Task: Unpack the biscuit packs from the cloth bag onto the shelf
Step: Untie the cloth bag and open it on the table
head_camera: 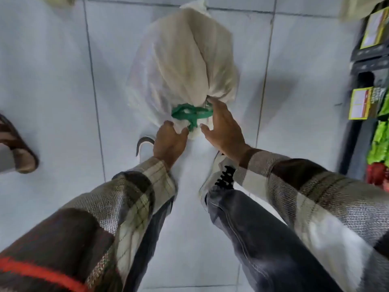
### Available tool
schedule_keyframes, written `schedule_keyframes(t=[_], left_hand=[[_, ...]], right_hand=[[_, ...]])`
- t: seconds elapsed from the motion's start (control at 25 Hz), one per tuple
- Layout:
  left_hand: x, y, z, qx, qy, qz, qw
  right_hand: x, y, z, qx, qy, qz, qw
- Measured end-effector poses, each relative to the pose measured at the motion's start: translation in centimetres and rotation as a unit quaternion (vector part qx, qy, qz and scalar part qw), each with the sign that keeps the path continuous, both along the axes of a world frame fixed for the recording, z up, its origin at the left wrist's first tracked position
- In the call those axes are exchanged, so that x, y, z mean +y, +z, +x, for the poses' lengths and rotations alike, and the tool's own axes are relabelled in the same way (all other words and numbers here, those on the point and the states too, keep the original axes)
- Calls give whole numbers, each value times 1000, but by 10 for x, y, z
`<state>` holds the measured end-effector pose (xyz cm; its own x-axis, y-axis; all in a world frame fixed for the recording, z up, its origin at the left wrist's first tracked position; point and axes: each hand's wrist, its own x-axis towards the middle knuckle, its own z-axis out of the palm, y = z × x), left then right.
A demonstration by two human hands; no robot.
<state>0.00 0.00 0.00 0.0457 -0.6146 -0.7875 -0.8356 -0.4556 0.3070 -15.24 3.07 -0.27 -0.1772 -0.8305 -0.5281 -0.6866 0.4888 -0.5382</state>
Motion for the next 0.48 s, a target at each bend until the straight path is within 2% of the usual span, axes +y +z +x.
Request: schedule_keyframes(t=[0.12,0.28,0.4,0.48], left_hand=[[-5,-42,-7,26,29,-26,999],[-3,-87,-17,6,-88,-50,995],[-6,-99,-14,-24,-164,-88,982],[-10,-90,-10,-20,-190,-115,975]], right_hand=[[-7,-38,8,-21,-19,-9,1000],[-22,-92,17,-35,-47,50,997],[-34,-108,16,17,54,108,993],[-39,-92,12,17,89,122,988]])
